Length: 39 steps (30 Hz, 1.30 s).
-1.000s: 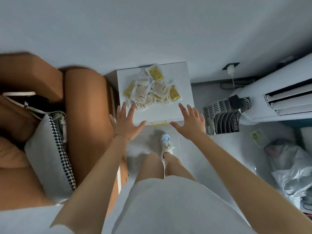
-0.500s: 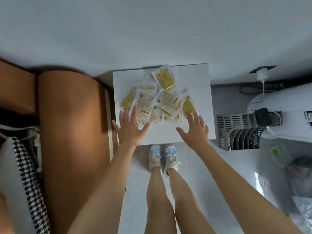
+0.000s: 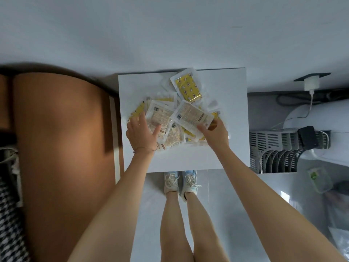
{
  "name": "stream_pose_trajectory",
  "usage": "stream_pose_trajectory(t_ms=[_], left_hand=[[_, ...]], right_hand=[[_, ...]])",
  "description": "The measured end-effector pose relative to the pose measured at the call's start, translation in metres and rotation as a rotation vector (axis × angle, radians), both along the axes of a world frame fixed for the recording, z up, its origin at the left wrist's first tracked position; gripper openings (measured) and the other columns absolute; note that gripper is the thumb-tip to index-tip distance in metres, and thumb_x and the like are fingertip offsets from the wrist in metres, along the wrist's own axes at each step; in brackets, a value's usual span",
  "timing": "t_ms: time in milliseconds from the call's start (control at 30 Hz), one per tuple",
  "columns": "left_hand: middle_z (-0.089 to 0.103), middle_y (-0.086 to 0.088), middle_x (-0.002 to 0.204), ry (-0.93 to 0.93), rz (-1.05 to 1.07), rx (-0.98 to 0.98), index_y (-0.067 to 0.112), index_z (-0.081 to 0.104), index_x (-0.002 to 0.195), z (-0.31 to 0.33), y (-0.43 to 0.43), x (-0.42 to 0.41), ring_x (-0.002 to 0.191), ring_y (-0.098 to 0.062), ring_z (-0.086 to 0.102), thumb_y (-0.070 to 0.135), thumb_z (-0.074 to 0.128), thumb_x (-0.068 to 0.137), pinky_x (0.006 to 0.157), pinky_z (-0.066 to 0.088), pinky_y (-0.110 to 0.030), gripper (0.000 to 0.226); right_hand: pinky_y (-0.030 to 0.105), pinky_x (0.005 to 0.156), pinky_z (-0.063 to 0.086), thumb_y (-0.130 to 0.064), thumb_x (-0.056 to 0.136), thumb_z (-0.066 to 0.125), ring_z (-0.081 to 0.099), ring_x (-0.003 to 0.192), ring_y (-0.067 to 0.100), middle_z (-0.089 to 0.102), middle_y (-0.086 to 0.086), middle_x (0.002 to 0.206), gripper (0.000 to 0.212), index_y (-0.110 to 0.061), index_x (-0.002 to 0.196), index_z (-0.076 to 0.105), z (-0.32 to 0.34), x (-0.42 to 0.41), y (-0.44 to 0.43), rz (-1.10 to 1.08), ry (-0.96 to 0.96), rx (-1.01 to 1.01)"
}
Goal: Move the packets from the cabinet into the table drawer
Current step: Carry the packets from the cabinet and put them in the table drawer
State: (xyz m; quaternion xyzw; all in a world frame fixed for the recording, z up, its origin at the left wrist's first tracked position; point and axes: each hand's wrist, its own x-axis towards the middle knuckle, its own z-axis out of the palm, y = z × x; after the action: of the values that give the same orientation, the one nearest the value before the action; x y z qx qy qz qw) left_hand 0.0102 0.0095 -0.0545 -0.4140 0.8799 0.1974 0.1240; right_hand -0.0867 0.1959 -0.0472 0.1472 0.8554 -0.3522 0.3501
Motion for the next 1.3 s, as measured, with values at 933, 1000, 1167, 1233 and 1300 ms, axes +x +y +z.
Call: stream_pose_trajectory(t_ms=[933, 1000, 1167, 1233, 1300], left_hand=[[0.059, 0.001, 0.098, 0.442, 0.566, 0.501, 0.011, 0.051, 0.097, 0.015, -0.005, 0.034, 0.084, -0.011, 0.057, 0.004, 0.070, 0.080, 0.070, 0.049, -0.013, 0.026], [0.060, 0.001, 0.096, 0.519, 0.614, 0.532, 0.010, 0.053, 0.097, 0.017, -0.006, 0.036, 0.083, -0.003, 0.057, 0.000, 0.067, 0.081, 0.067, 0.047, -0.005, 0.024], [0.062, -0.002, 0.100, 0.657, 0.744, 0.551, 0.009, 0.053, 0.102, 0.016, -0.014, 0.040, 0.094, -0.017, 0.061, -0.004, 0.063, 0.082, 0.084, 0.053, -0.027, 0.026], [0.062, -0.006, 0.106, 0.693, 0.823, 0.542, 0.011, 0.054, 0.103, 0.013, -0.020, 0.044, 0.100, -0.024, 0.062, -0.003, 0.063, 0.081, 0.087, 0.053, -0.035, 0.027], [0.064, -0.002, 0.103, 0.722, 0.879, 0.565, 0.020, 0.055, 0.098, 0.014, -0.026, 0.047, 0.099, -0.023, 0.063, -0.003, 0.063, 0.082, 0.086, 0.054, -0.037, 0.029]], right_hand=[[0.019, 0.062, 0.048, -0.003, 0.085, 0.058, 0.060, 0.084, 0.016, 0.064, 0.000, 0.095, 0.022, -0.010, 0.105, 0.060, 0.009, 0.016, 0.002, -0.222, 0.068, -0.091], [0.021, 0.064, 0.050, -0.004, 0.085, 0.058, 0.058, 0.082, 0.016, 0.062, -0.001, 0.092, 0.019, -0.007, 0.104, 0.058, 0.009, 0.020, -0.001, -0.261, 0.078, -0.078], [0.026, 0.066, 0.053, -0.006, 0.084, 0.061, 0.061, 0.081, 0.018, 0.064, -0.002, 0.094, 0.028, -0.011, 0.111, 0.058, 0.008, 0.030, -0.015, -0.285, -0.006, -0.129], [0.022, 0.058, 0.048, -0.005, 0.084, 0.060, 0.059, 0.077, 0.018, 0.064, 0.000, 0.095, 0.027, -0.011, 0.110, 0.059, 0.008, 0.030, -0.021, -0.264, 0.008, -0.100], [0.021, 0.053, 0.044, -0.003, 0.082, 0.058, 0.055, 0.072, 0.018, 0.064, 0.005, 0.091, 0.025, -0.006, 0.106, 0.059, 0.006, 0.028, -0.027, -0.245, 0.025, -0.065]])
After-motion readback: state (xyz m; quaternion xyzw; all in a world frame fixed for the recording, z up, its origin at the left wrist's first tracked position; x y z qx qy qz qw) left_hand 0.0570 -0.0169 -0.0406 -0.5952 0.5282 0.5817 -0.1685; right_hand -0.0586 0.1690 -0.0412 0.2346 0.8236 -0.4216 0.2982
